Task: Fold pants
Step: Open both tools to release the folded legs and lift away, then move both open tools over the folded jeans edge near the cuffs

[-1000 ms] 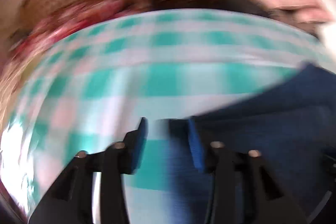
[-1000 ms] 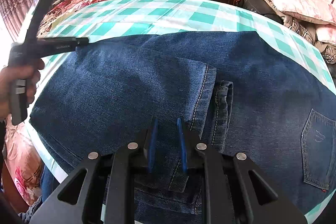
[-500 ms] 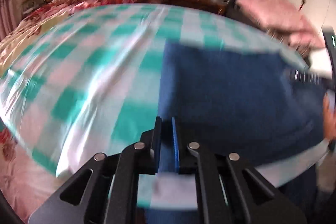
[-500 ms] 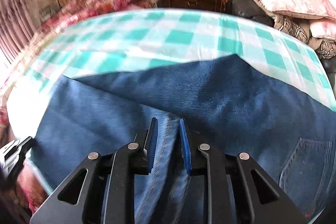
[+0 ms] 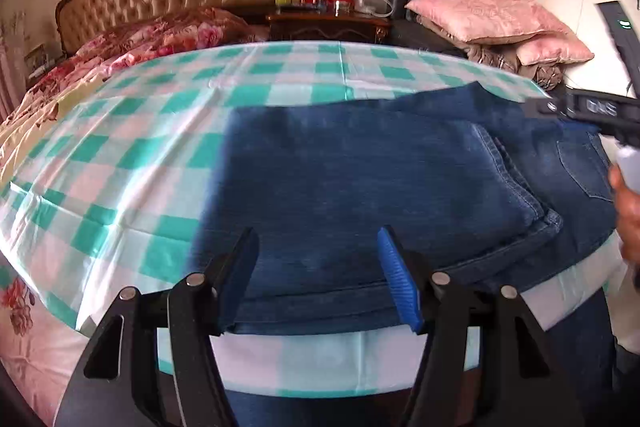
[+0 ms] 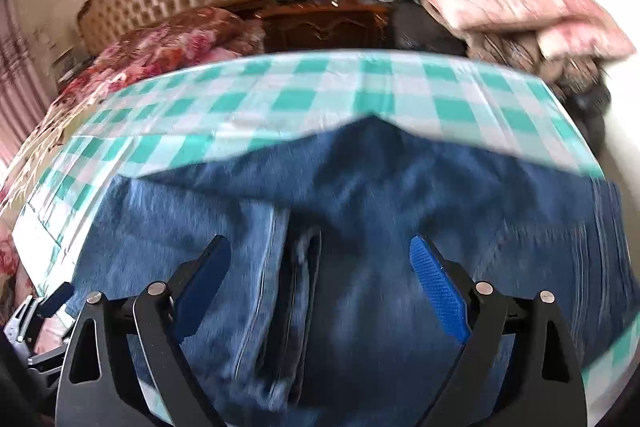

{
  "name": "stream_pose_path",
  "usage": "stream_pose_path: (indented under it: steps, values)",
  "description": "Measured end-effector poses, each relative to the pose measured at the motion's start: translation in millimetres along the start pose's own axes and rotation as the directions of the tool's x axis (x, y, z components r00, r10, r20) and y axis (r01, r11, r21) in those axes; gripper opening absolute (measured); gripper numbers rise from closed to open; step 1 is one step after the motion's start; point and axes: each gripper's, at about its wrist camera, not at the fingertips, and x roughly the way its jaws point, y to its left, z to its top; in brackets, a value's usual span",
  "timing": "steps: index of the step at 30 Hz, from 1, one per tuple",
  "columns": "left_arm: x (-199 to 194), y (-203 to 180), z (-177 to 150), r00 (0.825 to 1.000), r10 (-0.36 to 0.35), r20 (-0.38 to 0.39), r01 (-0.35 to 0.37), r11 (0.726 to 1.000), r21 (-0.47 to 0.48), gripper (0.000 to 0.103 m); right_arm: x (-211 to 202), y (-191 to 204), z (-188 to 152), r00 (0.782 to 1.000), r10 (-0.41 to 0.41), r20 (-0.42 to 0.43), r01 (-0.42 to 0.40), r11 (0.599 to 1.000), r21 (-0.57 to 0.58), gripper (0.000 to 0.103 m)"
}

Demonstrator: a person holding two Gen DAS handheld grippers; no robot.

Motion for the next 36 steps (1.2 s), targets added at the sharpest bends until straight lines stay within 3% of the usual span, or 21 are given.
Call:
stream_pose_path:
  steps: [2, 6, 8, 11, 15, 21, 23, 29, 36]
  values:
    - [8, -6, -1, 1.0, 0.006, -0.015, -0.005, 1.0, 0.014, 0.062, 1, 10, -12, 0.999, -0.029, -0.021, 0.029, 0.999, -0.015, 0.088]
    - [15, -7, 5, 0.999, 0.015, -0.034, -0.015, 1.0, -0.007, 0.066, 0, 35, -33, 0.998, -0.043, 0.044, 0.049, 0.988, -0.148, 0.088]
    - [16, -2, 9, 0.998, 0.043, -0.04, -0.044, 0.999, -0.027, 0.067, 7, 35, -35, 0.995, -0.089, 0.033, 0.093, 0.987, -0.128, 0.088]
    - [23, 7, 13, 0.995, 0.06, -0.085, -0.064, 0.997, -0.046, 0.066, 17, 25, -34, 1.0, -0.014, -0.007, 0.014, 0.998, -0.054, 0.088]
    - [32, 19, 9, 0.987, 0.097, -0.129, -0.099, 0.995, -0.013, 0.065, 38, 25, -46, 0.993, -0.082, -0.081, 0.074, 0.992, -0.102, 0.088]
    - [29, 64, 8, 0.973, 0.16, -0.165, -0.18, 0.977, -0.116, 0.062, 38, 14, -54, 0.995, -0.051, -0.091, 0.043, 0.996, -0.081, 0.089]
    - [25, 66, 14, 0.978, 0.145, -0.147, -0.164, 0.978, -0.126, 0.06, 38, 14, -54, 0.994, -0.053, -0.093, 0.045, 0.996, -0.08, 0.089]
    - [36, 41, 47, 0.99, 0.11, -0.092, -0.111, 0.994, -0.006, 0.057, 40, 15, -53, 0.994, -0.047, -0.103, 0.039, 0.996, -0.078, 0.092]
    - [98, 37, 76, 0.983, 0.036, -0.179, -0.024, 0.997, 0.068, 0.056, 41, 15, -52, 0.993, -0.045, -0.105, 0.037, 0.996, -0.082, 0.092]
